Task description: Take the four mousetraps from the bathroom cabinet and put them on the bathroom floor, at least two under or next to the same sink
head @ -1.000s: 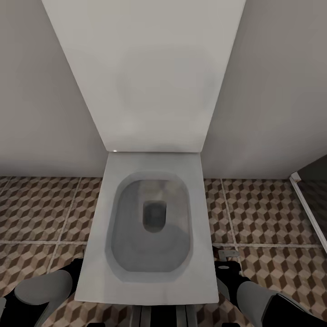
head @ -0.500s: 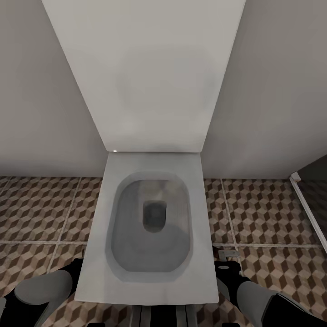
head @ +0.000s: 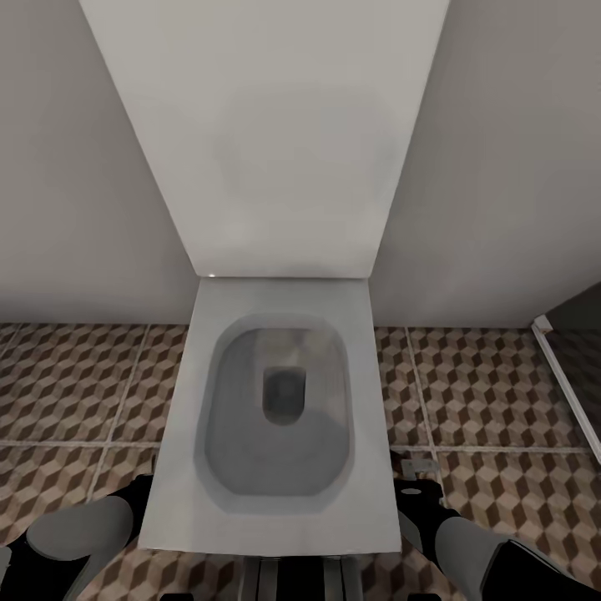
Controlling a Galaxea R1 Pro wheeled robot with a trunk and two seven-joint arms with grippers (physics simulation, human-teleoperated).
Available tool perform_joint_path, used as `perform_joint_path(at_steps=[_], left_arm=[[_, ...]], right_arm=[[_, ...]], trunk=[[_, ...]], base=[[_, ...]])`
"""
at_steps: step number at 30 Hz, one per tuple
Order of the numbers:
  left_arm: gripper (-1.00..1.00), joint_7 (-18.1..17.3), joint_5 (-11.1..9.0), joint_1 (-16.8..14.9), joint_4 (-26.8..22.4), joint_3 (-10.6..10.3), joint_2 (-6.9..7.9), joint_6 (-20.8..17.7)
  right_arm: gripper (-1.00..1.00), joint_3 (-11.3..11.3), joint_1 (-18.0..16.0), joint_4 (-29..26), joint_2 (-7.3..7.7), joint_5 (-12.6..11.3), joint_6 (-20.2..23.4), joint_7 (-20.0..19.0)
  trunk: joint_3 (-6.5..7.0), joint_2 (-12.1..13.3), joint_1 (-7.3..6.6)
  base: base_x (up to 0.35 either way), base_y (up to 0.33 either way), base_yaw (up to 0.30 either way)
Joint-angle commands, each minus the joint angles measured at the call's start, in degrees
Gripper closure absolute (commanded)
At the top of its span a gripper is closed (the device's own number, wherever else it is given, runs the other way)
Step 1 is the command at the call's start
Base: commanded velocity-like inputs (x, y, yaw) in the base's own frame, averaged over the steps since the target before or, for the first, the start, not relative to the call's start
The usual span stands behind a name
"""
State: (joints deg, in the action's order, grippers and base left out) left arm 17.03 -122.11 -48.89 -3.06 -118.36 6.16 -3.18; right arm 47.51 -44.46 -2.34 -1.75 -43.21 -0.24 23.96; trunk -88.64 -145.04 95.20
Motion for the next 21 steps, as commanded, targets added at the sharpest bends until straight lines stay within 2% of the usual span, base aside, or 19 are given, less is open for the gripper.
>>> perform_joint_path(at_steps=[1,5,21], left_arm=[[-1.0,0.38,-0.15,-0.07,-0.22,-0.38,0.06,-0.07],[-1.0,0.38,-0.14,-0.07,-0.2,-0.37,0.07,-0.07],[-1.0,0.38,-0.14,-0.07,-0.19,-0.31,0.08,-0.08]], right_arm=[[-1.0,0.48,-0.01,-0.03,-0.01,-0.56,-0.02,0.21],[-1.0,0.48,-0.01,-0.01,0.01,-0.56,-0.02,0.21],[-1.0,0.48,-0.01,-0.03,0.01,-0.55,-0.02,0.21]], trunk=[[-0.03,-0.01,-0.02],[-0.03,-0.01,-0.02],[-0.03,-0.01,-0.02]], base=[[-0.143,0.0,0.0],[-0.234,0.0,0.0],[-0.327,0.0,0.0]])
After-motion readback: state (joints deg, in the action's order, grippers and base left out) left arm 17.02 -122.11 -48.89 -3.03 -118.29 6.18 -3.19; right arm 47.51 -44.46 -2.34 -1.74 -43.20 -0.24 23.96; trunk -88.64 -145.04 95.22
